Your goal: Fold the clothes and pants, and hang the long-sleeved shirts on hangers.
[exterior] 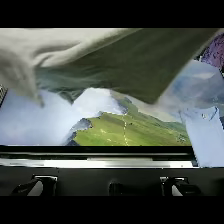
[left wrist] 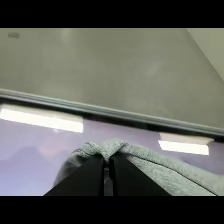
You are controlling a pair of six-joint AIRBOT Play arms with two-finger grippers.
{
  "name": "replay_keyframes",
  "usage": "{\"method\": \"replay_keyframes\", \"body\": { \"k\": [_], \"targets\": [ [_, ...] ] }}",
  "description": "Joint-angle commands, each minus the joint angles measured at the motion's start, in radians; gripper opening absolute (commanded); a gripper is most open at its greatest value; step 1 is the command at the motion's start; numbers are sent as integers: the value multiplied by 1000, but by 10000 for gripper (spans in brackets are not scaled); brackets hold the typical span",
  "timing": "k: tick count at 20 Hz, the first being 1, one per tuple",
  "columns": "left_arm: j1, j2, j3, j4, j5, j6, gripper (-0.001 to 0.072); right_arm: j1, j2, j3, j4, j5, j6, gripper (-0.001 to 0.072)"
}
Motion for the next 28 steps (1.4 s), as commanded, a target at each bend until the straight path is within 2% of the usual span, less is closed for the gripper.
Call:
{"method": "replay_keyframes", "body": {
  "k": [1,4,7,9,13,16,19,22,25,26,27,28],
  "targets": [
    [3,80,42,171,-10,-82,21,1,90,16,-89,-14,105,37],
    [2,26,23,140,-16,-77,21,1,31,-5,-93,-43,166,37],
    [2,-109,-17,43,-25,19,21,1,-144,-6,-93,-141,189,37],
    [0,-240,-54,12,-25,63,22,1,-295,-6,-93,-186,188,38],
    [-32,-587,-75,5,-13,78,22,3,-640,-6,-53,-217,183,38],
    [-80,-833,-75,4,46,80,23,3,-887,-7,-19,-159,182,38],
    [-125,-1007,-74,1,131,80,23,12,-1082,-6,54,-40,181,38],
    [-152,-1101,-74,0,202,79,23,48,-1202,-6,50,59,182,39],
    [-159,-1135,-74,-16,182,76,28,70,-1247,-6,54,80,193,55],
    [-156,-1133,-73,-31,171,76,77,72,-1247,-6,59,70,193,105],
    [-148,-1125,-72,-52,155,76,213,69,-1238,-6,73,45,192,179],
    [-133,-1115,-63,-69,125,77,382,57,-1219,-6,74,6,181,270]
  ]
}}
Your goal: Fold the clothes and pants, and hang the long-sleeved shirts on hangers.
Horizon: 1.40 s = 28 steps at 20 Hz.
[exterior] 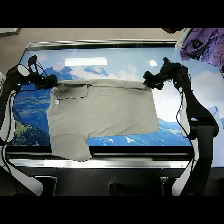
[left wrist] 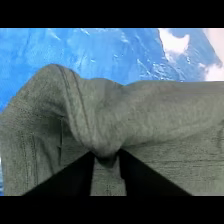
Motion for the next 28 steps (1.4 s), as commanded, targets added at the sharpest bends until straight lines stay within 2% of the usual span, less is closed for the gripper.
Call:
{"method": "replay_keyframes", "body": {
  "k": [1,4,6,7,9,14,16,20,24,26,27,28],
  "targets": [
    [35,4,24,-53,-85,0,479,-18,21,1,17,-79,-47,329],
    [134,89,35,-53,-220,4,480,-99,134,1,14,-241,-189,367],
    [209,158,8,-53,-307,17,480,-174,214,-23,9,-378,-290,431],
    [245,202,-38,-52,-326,28,479,-212,254,-70,18,-431,-321,434],
    [307,305,-190,-53,-312,28,480,-300,360,-261,95,-437,-350,434],
    [376,550,-625,-56,-224,26,479,-385,611,-849,130,-302,-458,444],
    [377,588,-710,-56,-219,26,479,-379,643,-1012,164,-235,-494,491],
    [377,589,-734,-56,-214,26,473,-341,643,-1180,206,-135,-558,490],
    [372,582,-735,-56,-199,26,474,-273,639,-1206,216,-52,-564,488],
    [372,581,-739,-50,-203,26,474,-243,636,-1206,218,-23,-554,469],
    [373,581,-738,-50,-217,24,474,-238,636,-1206,220,-20,-552,389],
    [375,581,-745,-41,-233,26,476,-239,636,-1206,224,-26,-543,154]
  ]
}}
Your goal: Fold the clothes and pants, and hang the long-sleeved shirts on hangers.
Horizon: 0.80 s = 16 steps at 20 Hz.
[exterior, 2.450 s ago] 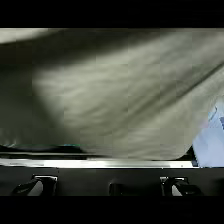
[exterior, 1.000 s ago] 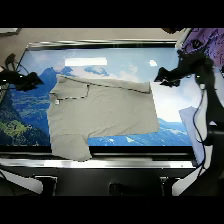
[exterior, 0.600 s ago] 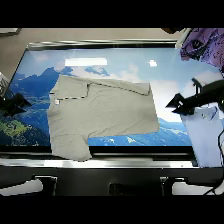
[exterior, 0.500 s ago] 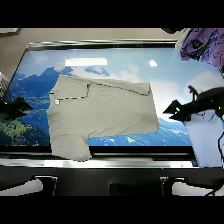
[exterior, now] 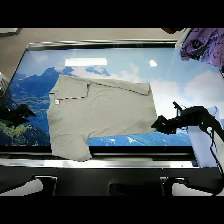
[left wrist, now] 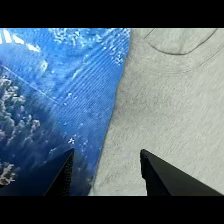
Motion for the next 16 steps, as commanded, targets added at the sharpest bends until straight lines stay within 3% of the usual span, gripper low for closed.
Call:
{"method": "replay_keyframes", "body": {
  "k": [1,2,5,8,16],
  "targets": [
    [9,2,-34,10,-26,9,498,21,1,-11,10,23,12,36],
    [26,3,-70,-16,-23,50,543,21,8,-11,10,15,13,37],
    [103,3,-218,-182,23,198,543,21,49,-11,10,3,34,38],
    [137,2,-324,-269,78,290,543,21,79,-11,10,-13,55,38],
    [104,2,-436,-283,77,311,543,21,87,-11,14,-25,79,38]
  ]
}}
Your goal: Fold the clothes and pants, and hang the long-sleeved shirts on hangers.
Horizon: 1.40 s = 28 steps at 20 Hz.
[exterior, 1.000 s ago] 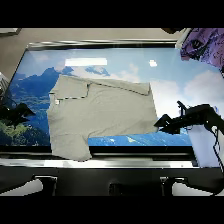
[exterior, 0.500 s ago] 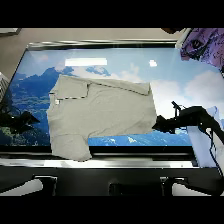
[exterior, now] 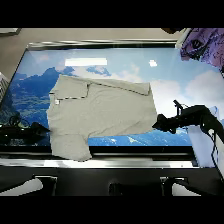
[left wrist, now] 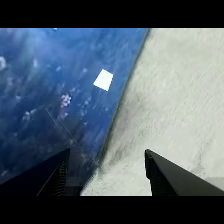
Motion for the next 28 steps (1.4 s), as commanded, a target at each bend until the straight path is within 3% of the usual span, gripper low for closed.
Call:
{"method": "replay_keyframes", "body": {
  "k": [1,3,4,5,6,7,10,12,17,22,25,28],
  "targets": [
    [-32,-1,-34,-13,5,23,542,1,6,0,3,-3,14,38],
    [-69,-8,-34,-10,22,21,533,1,16,0,3,-2,14,38],
    [-88,-16,-36,-12,32,10,486,1,22,0,3,-2,14,38],
    [-107,-25,-35,-13,32,9,343,2,31,0,2,-2,14,38],
    [-123,-29,-35,-14,32,9,109,2,41,0,5,-3,15,38],
    [-130,-27,-34,-34,35,10,24,2,50,0,13,-2,14,38],
    [-153,0,24,-84,34,-5,22,56,69,39,124,40,-19,36],
    [-190,26,141,-84,34,-61,22,145,69,169,89,98,0,36],
    [-240,86,739,8,16,-195,21,203,72,663,-47,106,122,36],
    [-243,175,1313,152,-16,-233,21,203,157,1158,-174,8,200,36],
    [-243,323,1378,266,-8,-254,21,203,310,1244,-231,2,252,36],
    [-243,489,1309,407,-12,-359,21,203,460,1244,-286,-21,331,36]
  ]
}}
